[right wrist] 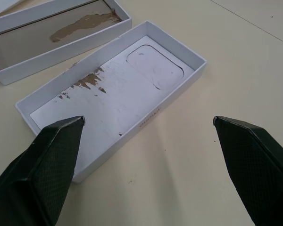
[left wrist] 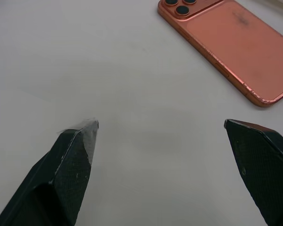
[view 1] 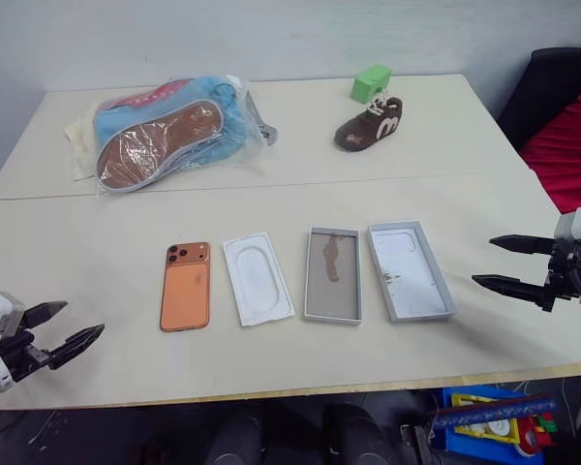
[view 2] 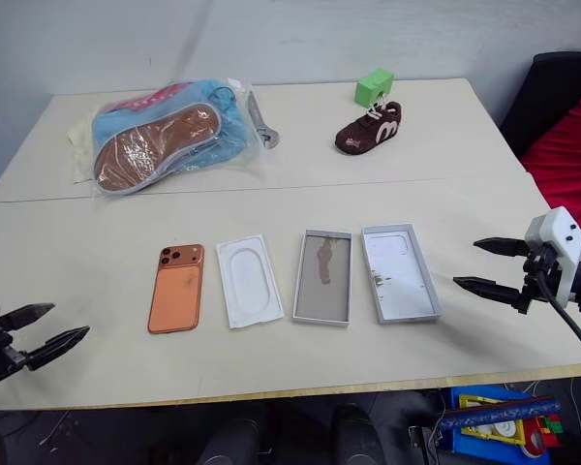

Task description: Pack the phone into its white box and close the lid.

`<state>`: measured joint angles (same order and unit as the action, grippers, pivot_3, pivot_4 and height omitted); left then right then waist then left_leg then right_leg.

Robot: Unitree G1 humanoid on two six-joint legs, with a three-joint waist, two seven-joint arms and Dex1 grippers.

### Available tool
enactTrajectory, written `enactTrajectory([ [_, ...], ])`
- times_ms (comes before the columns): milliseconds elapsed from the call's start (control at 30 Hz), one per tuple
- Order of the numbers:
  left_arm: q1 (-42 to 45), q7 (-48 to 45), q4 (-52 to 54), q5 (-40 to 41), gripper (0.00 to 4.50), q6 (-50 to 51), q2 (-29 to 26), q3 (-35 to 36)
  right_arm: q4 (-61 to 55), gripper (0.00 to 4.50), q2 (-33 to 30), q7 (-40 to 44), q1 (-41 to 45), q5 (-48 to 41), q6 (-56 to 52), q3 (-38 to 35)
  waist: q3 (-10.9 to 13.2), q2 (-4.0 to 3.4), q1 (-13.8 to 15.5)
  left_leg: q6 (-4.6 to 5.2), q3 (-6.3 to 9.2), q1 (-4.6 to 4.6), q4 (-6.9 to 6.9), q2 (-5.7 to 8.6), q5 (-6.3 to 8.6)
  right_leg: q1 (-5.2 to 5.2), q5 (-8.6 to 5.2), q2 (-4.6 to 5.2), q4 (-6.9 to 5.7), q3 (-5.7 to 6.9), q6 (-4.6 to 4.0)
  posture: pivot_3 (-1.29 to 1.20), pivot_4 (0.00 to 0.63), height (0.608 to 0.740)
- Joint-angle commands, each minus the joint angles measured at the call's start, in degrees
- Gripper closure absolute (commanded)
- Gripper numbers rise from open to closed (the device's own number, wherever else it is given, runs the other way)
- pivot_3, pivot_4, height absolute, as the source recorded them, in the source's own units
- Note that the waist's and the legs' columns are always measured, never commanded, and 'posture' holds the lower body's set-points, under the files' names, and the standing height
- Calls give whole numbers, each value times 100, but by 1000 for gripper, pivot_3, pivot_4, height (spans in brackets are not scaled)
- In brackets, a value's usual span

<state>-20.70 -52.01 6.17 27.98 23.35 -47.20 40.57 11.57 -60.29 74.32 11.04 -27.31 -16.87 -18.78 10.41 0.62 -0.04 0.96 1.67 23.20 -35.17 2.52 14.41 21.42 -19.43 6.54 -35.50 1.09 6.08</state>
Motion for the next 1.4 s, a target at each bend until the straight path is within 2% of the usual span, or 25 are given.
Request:
enactTrajectory([
  [33,13,-100,141,115,0,-120,16,161,-128,24,-99,-40,34,-112,-38,-319,0,0,-6,0,0,0,0,0,0,0,0,0,0,0,0,0,150,740],
  [600,-33,151,304,5,0,302,-27,-70,-364,24,-67,-290,-163,-56,-48,-444,0,0,-6,0,-6,-1,0,-1,3,1,0,-1,0,-5,1,0,150,740],
  [933,241,171,349,34,0,568,-74,-254,-548,24,-60,-454,-163,-98,-118,-503,0,0,-4,0,-8,-1,0,-1,3,2,1,-1,-1,-6,1,0,150,740],
  [1400,613,237,1102,746,0,1635,-76,-385,-1393,24,52,-556,-14,-250,-340,-294,0,0,1,0,-9,-1,-1,-2,3,2,2,-4,-3,-8,3,0,150,740],
])
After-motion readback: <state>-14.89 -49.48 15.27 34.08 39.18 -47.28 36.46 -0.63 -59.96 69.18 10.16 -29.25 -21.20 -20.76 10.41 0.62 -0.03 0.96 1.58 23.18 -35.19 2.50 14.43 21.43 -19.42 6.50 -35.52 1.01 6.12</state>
